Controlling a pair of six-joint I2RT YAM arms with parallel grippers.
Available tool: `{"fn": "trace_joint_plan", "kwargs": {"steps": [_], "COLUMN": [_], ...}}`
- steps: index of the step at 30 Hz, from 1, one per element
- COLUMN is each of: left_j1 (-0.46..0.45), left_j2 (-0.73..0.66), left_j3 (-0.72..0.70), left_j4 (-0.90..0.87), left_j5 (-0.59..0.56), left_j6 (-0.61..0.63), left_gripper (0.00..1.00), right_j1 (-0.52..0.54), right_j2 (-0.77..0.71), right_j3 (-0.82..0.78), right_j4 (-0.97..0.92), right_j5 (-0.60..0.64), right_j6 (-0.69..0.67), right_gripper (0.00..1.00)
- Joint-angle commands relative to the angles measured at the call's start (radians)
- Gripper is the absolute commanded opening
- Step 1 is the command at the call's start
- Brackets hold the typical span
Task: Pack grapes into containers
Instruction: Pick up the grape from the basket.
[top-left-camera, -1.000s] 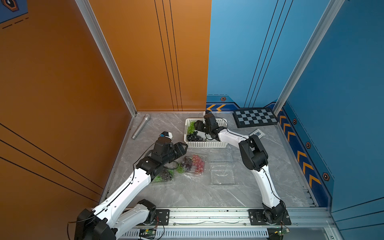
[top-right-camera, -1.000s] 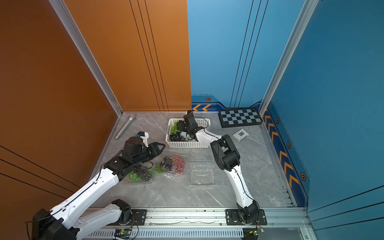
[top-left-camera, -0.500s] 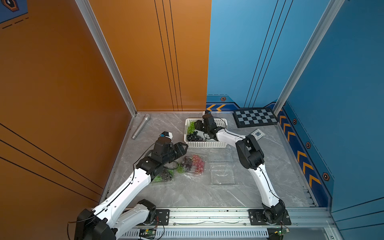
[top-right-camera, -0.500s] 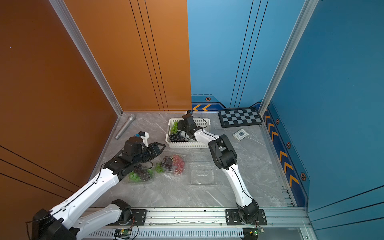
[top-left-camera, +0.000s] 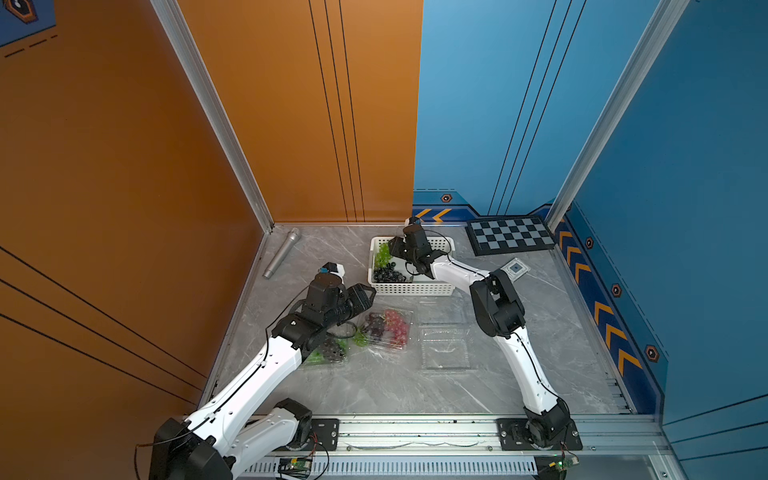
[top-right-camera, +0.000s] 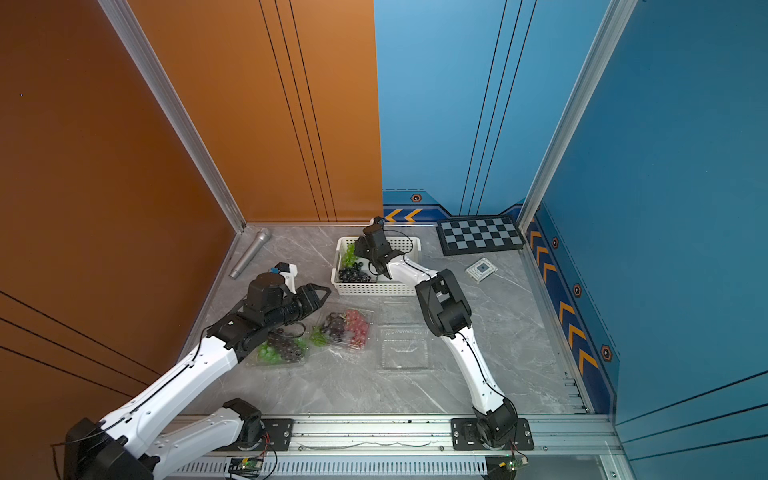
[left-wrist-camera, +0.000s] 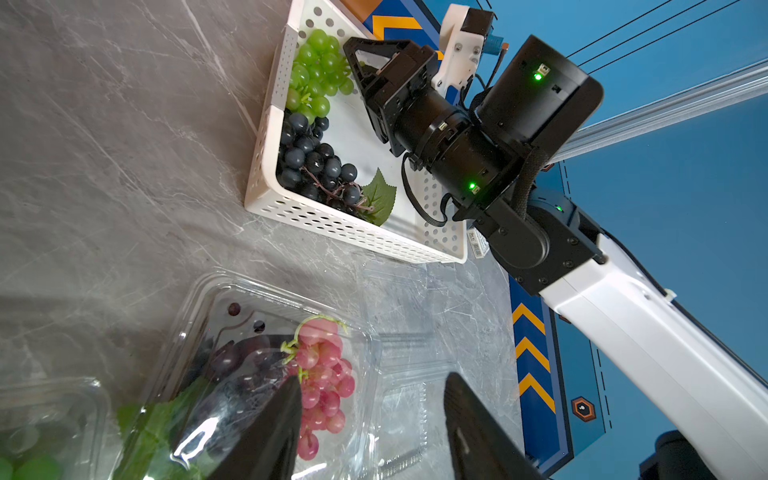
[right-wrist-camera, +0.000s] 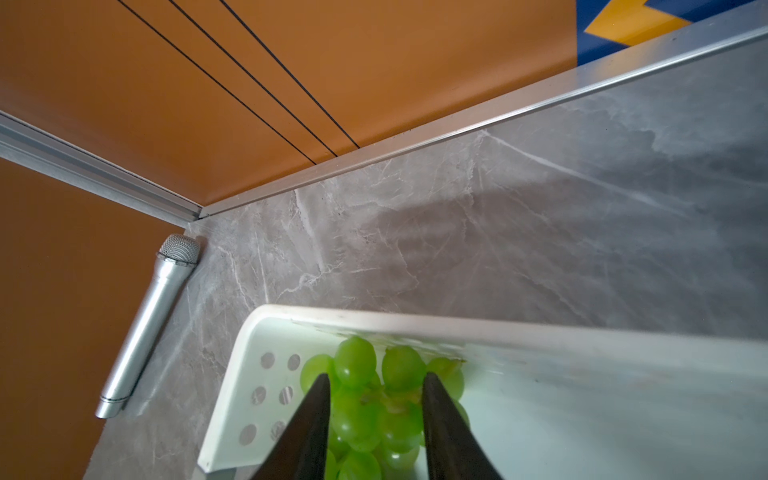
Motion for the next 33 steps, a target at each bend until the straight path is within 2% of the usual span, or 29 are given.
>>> {"fn": "trace_joint_plan", "kwargs": {"steps": [1,16,21,25,33], "left_j1": [0.011,0.017,0.019,0.019,0.021], "left_j2": [0.001,-0.009,-0.011,-0.011,-0.012], "left_j3": [-0.017,-0.023,-0.024,-0.026,-0.025], "left_j4": [0.018,0.018,0.018,0.019,0.018], "left_j5": [0.022,0.027,0.027,0.028,0.032], "left_j6": [0.004,0.002,0.002,0.002,0.003], "left_gripper": [0.56,0.56,0.56,0.56,0.56], "right_j1": [-0.006,-0.006,-0.007,-0.006,-0.006], "right_j2": [0.017,0.020,0.014,-0.008,-0.148], "right_j3": [0.029,0.037,0.034,0.007,-0.172], "right_j4": [-0.046,-0.051,-0.049,-0.028,0.071], "right_j5": [0.029,0.042,0.038,0.035,0.041], "right_j6": [-0.005,-0.009,-0.019,-0.026,-0.031], "right_gripper": [0.33,0.14,0.01,0.00,0.00]}}
